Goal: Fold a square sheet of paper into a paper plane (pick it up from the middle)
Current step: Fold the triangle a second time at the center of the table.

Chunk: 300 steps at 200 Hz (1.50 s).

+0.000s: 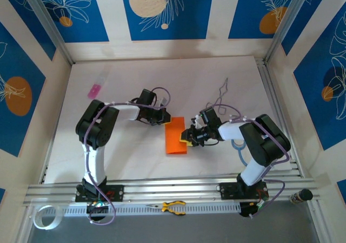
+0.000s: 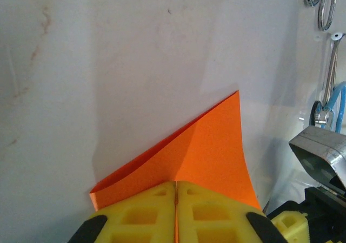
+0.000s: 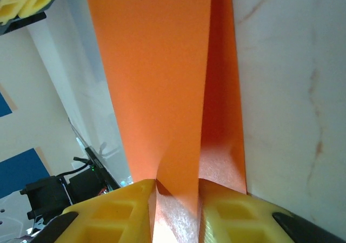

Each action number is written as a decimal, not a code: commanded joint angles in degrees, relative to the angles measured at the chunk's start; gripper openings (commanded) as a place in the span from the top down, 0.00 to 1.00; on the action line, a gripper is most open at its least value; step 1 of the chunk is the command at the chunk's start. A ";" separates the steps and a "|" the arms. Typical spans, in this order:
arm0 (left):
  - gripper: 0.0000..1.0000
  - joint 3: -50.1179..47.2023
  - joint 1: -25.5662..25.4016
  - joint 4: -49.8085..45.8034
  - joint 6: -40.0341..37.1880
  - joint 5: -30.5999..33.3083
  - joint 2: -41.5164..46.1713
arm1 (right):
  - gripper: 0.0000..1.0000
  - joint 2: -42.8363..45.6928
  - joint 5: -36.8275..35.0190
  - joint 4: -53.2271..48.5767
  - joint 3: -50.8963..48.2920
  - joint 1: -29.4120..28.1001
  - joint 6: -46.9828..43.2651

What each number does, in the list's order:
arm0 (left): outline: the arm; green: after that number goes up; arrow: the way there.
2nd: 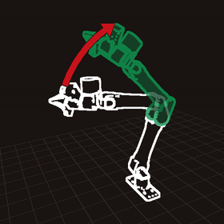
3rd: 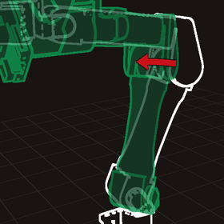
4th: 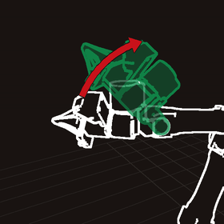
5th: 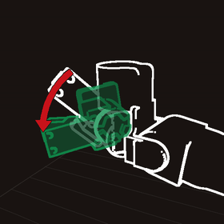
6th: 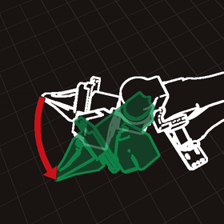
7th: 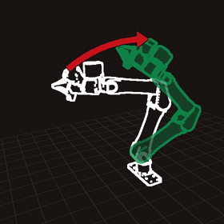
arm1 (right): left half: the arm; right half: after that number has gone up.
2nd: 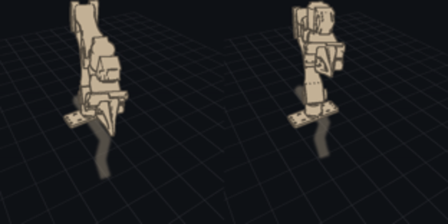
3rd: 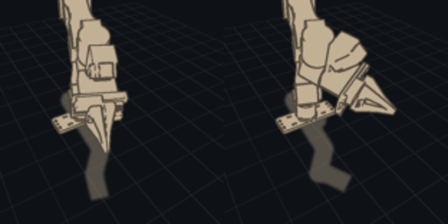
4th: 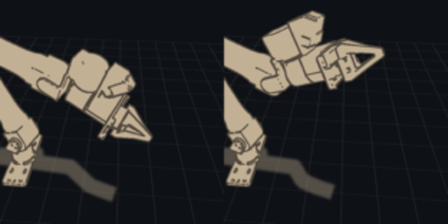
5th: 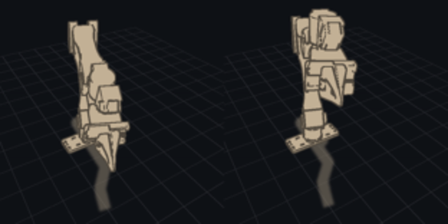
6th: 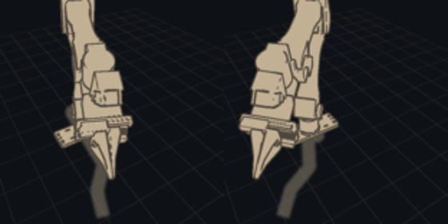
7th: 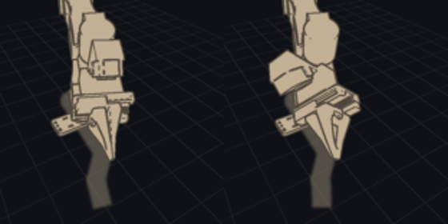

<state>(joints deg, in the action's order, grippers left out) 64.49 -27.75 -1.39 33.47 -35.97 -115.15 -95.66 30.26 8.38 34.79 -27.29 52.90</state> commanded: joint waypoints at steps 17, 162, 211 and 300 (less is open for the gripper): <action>0.77 1.25 0.38 -4.52 -2.60 2.18 5.11 | 0.80 -2.63 3.93 2.58 1.03 0.65 -1.16; 0.51 -11.68 -14.43 -5.19 -16.67 22.00 26.54 | 0.85 -3.31 4.05 1.46 4.33 3.13 -1.50; 0.49 -19.66 -24.11 3.13 -25.87 32.12 30.32 | 0.91 -2.64 3.71 1.22 4.27 3.38 -0.62; 0.43 -15.03 -37.99 -0.50 -32.86 54.20 22.61 | 0.93 -2.08 3.51 2.18 3.25 3.31 0.99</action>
<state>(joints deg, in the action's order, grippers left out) 46.35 -63.86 0.78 3.79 9.41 -89.82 -98.08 33.19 10.22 38.26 -24.18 53.25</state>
